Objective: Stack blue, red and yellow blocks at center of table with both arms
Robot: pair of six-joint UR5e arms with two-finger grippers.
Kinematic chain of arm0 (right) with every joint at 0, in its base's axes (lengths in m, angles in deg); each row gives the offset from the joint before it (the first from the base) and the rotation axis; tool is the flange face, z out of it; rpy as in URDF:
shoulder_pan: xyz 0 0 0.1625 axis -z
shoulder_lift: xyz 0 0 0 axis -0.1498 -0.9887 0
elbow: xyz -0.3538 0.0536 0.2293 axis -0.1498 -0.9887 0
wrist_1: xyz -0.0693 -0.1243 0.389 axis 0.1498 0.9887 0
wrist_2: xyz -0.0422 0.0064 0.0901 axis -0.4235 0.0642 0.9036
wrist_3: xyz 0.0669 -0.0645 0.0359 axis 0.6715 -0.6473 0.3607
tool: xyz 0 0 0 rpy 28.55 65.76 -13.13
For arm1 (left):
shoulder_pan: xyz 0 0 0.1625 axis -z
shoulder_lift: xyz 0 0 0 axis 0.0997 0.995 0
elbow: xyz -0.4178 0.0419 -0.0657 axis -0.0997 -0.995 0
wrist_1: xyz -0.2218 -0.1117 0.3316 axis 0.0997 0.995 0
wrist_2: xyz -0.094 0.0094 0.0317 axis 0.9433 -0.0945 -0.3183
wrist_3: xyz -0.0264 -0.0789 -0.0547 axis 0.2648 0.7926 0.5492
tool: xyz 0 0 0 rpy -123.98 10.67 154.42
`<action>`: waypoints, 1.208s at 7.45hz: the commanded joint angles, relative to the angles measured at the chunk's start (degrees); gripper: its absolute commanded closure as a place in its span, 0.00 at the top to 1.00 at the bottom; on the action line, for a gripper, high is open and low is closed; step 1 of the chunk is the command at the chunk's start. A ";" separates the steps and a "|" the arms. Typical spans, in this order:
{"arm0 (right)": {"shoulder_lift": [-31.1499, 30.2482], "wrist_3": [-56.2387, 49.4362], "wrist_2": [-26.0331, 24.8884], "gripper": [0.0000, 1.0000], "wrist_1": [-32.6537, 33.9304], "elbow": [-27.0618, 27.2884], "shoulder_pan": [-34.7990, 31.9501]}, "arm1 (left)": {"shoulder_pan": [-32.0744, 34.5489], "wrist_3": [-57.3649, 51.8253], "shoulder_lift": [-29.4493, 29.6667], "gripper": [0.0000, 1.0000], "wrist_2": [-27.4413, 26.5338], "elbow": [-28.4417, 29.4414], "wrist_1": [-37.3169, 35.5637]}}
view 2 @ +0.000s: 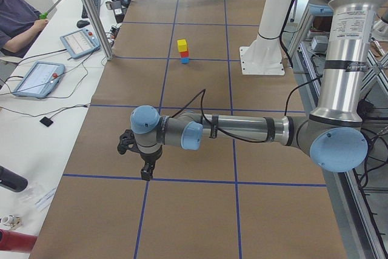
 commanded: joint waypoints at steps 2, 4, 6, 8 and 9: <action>-0.05 -0.04 0.10 1.00 0.00 -0.09 0.00 | 0.53 -0.36 -0.20 1.00 -0.14 -3.69 -3.68; -0.05 -0.04 0.10 1.00 0.00 -0.09 0.00 | 0.53 -0.36 -0.73 1.00 -0.05 -3.60 -3.68; -0.05 -0.04 0.10 1.00 0.00 0.00 0.00 | 0.53 -0.36 -0.73 1.00 0.04 -3.34 -3.77; -0.05 0.05 0.10 1.00 0.00 0.09 0.00 | 0.45 -0.27 -0.73 1.00 0.04 -3.08 -3.77; -0.05 0.05 0.10 1.00 0.00 0.00 0.00 | 0.45 -0.01 -0.73 1.00 0.04 -2.99 -3.77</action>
